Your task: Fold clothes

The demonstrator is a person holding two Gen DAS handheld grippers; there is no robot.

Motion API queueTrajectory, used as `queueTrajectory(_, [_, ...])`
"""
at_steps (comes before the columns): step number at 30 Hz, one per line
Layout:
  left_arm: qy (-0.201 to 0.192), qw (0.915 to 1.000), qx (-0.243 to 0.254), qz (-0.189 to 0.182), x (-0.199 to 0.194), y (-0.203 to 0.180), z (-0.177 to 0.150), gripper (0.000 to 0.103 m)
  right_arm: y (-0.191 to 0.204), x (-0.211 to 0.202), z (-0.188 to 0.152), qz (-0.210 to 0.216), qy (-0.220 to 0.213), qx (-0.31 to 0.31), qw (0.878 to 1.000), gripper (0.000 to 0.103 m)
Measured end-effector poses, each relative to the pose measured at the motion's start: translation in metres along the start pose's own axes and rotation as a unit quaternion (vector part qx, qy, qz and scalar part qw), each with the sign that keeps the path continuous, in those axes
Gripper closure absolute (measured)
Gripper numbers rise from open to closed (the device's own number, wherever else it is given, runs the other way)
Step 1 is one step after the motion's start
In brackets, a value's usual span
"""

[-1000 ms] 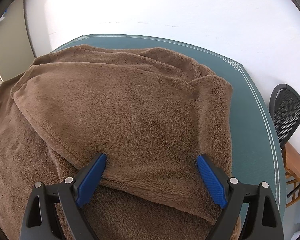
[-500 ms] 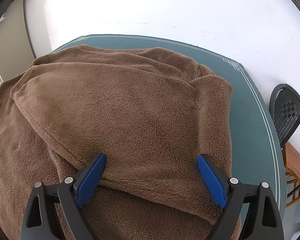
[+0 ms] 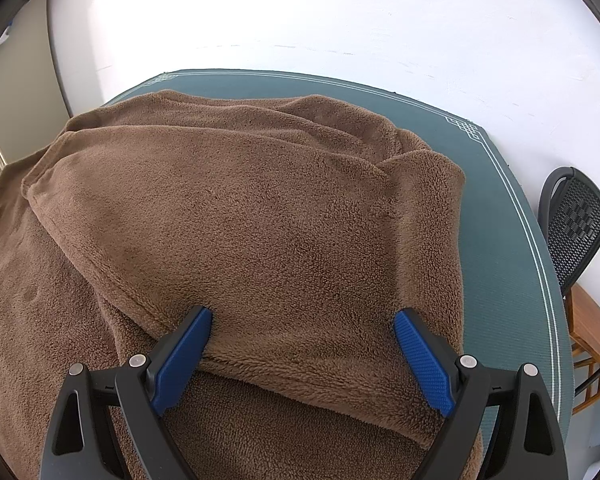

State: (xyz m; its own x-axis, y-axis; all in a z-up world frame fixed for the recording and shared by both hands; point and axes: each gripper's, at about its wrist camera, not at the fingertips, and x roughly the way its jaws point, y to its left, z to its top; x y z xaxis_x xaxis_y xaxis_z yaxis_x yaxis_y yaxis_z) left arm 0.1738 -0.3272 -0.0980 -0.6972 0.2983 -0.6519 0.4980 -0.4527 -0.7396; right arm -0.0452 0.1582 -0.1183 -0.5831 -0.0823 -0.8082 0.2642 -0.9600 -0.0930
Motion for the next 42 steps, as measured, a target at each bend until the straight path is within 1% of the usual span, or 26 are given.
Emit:
queueTrajectory(5, [-0.031,0.9993,-0.019,-0.008,0.003,0.002,0.006,0.023,-0.001,0.0,0.0,0.001,0.0,0.0,1.0,0.009])
queueTrajectory(7, [-0.039,0.999,-0.021,-0.007,0.006,0.002,0.012,0.04,-0.001,0.0,0.0,0.001,0.0,0.0,1.0,0.009])
queueTrajectory(8, [-0.04,0.999,-0.018,-0.005,0.01,0.001,0.017,0.059,-0.001,0.0,0.0,0.001,0.0,0.0,1.0,0.009])
queueTrajectory(9, [-0.04,0.9991,-0.015,-0.004,0.012,0.0,0.021,0.071,0.0,0.0,0.0,0.001,-0.001,0.0,1.0,0.009])
queueTrajectory(12, [-0.045,0.999,-0.003,-0.005,0.012,-0.007,0.032,0.078,0.0,0.0,-0.001,0.0,-0.001,-0.001,1.0,0.009])
queueTrajectory(14, [-0.054,0.9985,0.006,-0.01,0.009,-0.013,0.039,0.079,0.0,0.0,-0.001,0.0,-0.001,0.0,1.0,0.009])
queueTrajectory(18, [-0.106,0.9938,0.029,-0.021,-0.015,-0.034,0.059,0.08,0.0,0.0,-0.002,0.0,-0.001,0.0,1.0,0.009])
queueTrajectory(20, [-0.136,0.9894,0.044,-0.025,-0.031,-0.047,0.07,0.08,0.0,0.0,-0.002,0.0,-0.002,0.0,1.0,0.009])
queueTrajectory(24, [-0.183,0.9803,0.069,-0.029,-0.06,-0.071,0.092,0.08,-0.001,0.001,-0.002,0.0,-0.002,0.0,1.0,0.009])
queueTrajectory(26, [-0.207,0.9743,0.086,-0.021,-0.072,-0.084,0.103,0.088,-0.001,0.001,-0.002,0.0,-0.002,0.0,1.0,0.009])
queueTrajectory(28, [-0.231,0.9676,0.1,-0.007,-0.082,-0.097,0.115,0.09,-0.001,0.001,-0.001,0.0,-0.003,0.0,1.0,0.009])
queueTrajectory(29, [-0.241,0.9647,0.105,-0.006,-0.089,-0.103,0.12,0.095,-0.001,0.001,-0.001,0.0,-0.003,0.0,1.0,0.009])
queueTrajectory(30, [-0.25,0.9618,0.11,-0.008,-0.096,-0.109,0.126,0.096,-0.001,0.001,-0.001,0.0,-0.003,0.0,1.0,0.009])
queueTrajectory(32, [-0.267,0.9558,0.123,-0.011,-0.11,-0.123,0.132,0.096,-0.002,0.002,-0.001,0.002,-0.003,0.001,1.0,0.009])
queueTrajectory(34, [-0.271,0.9524,0.138,-0.016,-0.118,-0.134,0.13,0.096,-0.003,0.001,-0.001,0.003,-0.002,0.002,1.0,0.009])
queueTrajectory(36, [-0.267,0.9526,0.146,-0.014,-0.119,-0.139,0.127,0.096,-0.003,0.001,-0.001,0.003,-0.002,0.003,1.0,0.009])
queueTrajectory(37, [-0.257,0.9549,0.148,-0.01,-0.116,-0.138,0.124,0.095,-0.003,0.001,-0.002,0.003,-0.002,0.003,1.0,0.009])
queueTrajectory(38, [-0.24,0.9596,0.147,-0.006,-0.111,-0.135,0.121,0.09,-0.002,0.001,-0.002,0.003,-0.002,0.003,1.0,0.009])
queueTrajectory(39, [-0.217,0.9663,0.138,-0.006,-0.102,-0.128,0.12,0.071,-0.002,0.0,-0.002,0.002,-0.002,0.004,1.0,0.009])
queueTrajectory(40, [-0.193,0.9732,0.125,-0.01,-0.092,-0.119,0.119,0.059,-0.002,0.0,-0.002,0.002,-0.002,0.005,1.0,0.009])
queueTrajectory(41, [-0.171,0.9794,0.107,-0.012,-0.082,-0.109,0.117,0.033,-0.003,0.0,-0.002,0.002,-0.001,0.005,1.0,0.009])
queueTrajectory(42, [-0.15,0.9848,0.087,-0.014,-0.073,-0.097,0.114,0.026,-0.003,0.0,-0.002,0.003,-0.001,0.005,1.0,0.009])
